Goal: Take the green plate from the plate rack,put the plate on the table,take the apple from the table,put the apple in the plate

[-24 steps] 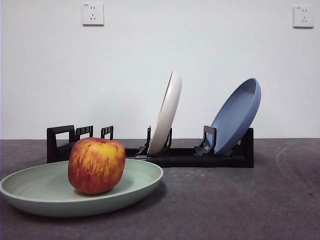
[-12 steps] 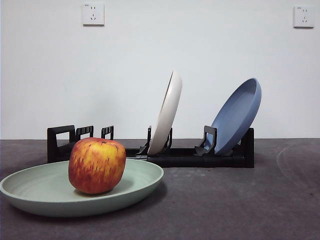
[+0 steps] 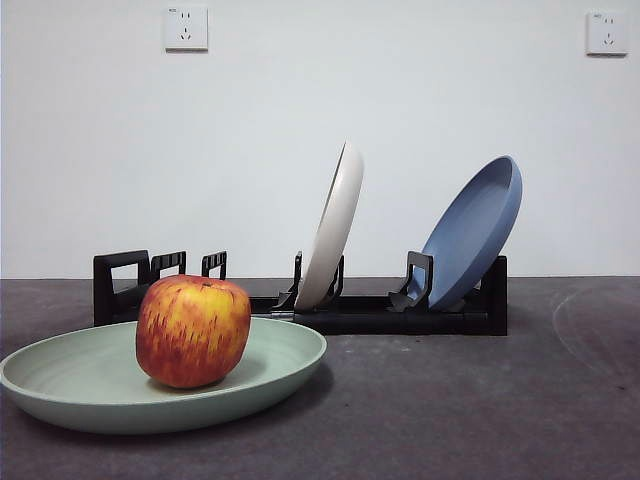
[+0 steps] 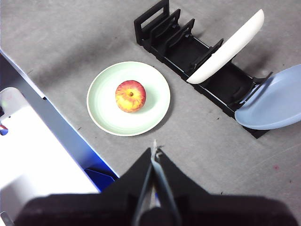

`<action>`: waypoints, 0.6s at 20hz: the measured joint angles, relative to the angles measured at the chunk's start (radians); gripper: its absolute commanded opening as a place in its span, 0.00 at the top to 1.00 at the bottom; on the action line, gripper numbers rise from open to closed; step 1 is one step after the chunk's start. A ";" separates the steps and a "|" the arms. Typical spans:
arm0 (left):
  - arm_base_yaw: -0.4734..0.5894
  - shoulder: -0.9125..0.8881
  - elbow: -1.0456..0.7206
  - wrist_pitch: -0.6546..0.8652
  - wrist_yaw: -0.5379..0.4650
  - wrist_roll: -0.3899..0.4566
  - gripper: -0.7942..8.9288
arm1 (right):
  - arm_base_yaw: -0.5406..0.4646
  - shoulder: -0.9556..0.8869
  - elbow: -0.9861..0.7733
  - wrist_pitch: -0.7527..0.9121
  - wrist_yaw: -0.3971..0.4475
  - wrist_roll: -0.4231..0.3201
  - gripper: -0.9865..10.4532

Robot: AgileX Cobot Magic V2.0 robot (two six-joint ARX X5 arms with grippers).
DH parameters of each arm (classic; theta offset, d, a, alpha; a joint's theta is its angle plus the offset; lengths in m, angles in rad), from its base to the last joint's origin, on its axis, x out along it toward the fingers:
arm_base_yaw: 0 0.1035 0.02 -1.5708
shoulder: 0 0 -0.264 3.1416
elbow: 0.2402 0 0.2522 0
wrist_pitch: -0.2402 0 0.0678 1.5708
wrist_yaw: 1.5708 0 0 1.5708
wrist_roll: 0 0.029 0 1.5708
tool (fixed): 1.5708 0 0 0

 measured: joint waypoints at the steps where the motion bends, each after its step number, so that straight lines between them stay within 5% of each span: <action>1: 0.002 -0.039 -0.064 0.009 -0.001 0.000 0.92 | 0.000 0.000 0.000 0.000 0.000 0.000 0.91; 7: 0.029 -0.279 -0.350 -0.004 -0.007 0.000 0.92 | 0.000 0.000 0.000 0.000 0.000 0.000 0.91; 12: 0.029 -0.285 -0.408 -0.079 -0.008 0.000 0.92 | 0.000 0.000 0.000 0.000 0.007 0.000 0.91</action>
